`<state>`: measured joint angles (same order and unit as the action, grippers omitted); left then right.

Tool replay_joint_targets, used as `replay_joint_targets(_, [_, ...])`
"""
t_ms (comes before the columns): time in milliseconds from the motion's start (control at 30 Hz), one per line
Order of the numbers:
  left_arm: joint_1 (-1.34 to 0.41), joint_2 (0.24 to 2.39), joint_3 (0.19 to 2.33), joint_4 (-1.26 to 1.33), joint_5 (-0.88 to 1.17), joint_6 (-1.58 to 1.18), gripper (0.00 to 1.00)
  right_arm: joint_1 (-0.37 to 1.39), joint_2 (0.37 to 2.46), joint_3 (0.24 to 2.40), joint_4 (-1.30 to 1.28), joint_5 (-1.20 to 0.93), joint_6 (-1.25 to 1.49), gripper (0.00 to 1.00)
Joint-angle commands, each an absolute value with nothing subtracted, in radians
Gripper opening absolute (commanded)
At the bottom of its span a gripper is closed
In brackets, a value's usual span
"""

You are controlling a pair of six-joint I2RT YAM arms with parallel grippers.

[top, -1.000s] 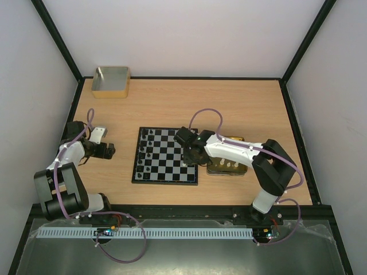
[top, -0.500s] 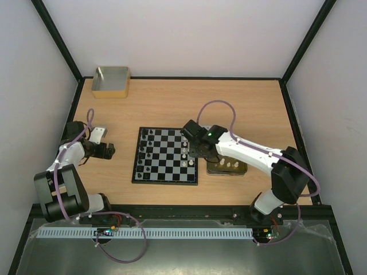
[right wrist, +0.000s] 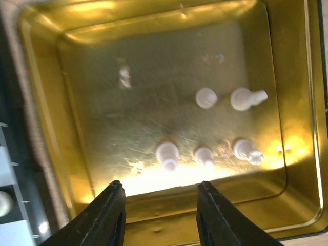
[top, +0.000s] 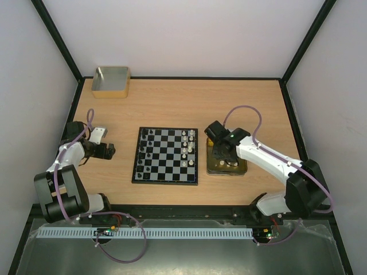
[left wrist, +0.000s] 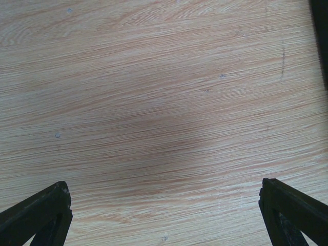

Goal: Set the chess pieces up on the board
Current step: Pick up the chess piece from the storage box.

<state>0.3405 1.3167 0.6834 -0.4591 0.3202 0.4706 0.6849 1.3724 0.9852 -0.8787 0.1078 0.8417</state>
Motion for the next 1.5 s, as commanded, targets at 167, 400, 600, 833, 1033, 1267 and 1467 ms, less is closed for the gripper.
replay_joint_targets(167, [0.336,1.301,0.683,-0.480,0.330,0.466,1.00,0.651,1.360,0.876,-0.810,0.070,0.827,0.37])
replay_joint_targets(400, [0.337,1.300,0.683,-0.479,0.327,0.465,1.00,0.625,1.383,0.843,-0.760,0.049,0.805,0.36])
replay_joint_targets(600, [0.337,1.302,0.683,-0.476,0.325,0.463,0.99,0.610,1.410,0.810,-0.720,0.032,0.794,0.33])
replay_joint_targets(833, [0.337,1.307,0.681,-0.471,0.324,0.460,1.00,0.596,1.440,0.800,-0.685,0.030,0.778,0.25])
replay_joint_targets(1033, [0.337,1.308,0.677,-0.468,0.319,0.459,0.99,0.582,1.475,0.804,-0.663,0.027,0.758,0.18])
replay_joint_targets(1267, [0.336,1.310,0.671,-0.461,0.317,0.460,1.00,0.580,1.486,0.829,-0.678,0.036,0.749,0.13])
replay_joint_targets(1467, [0.337,1.315,0.669,-0.456,0.319,0.460,0.99,0.580,1.472,0.867,-0.723,0.059,0.742,0.12])
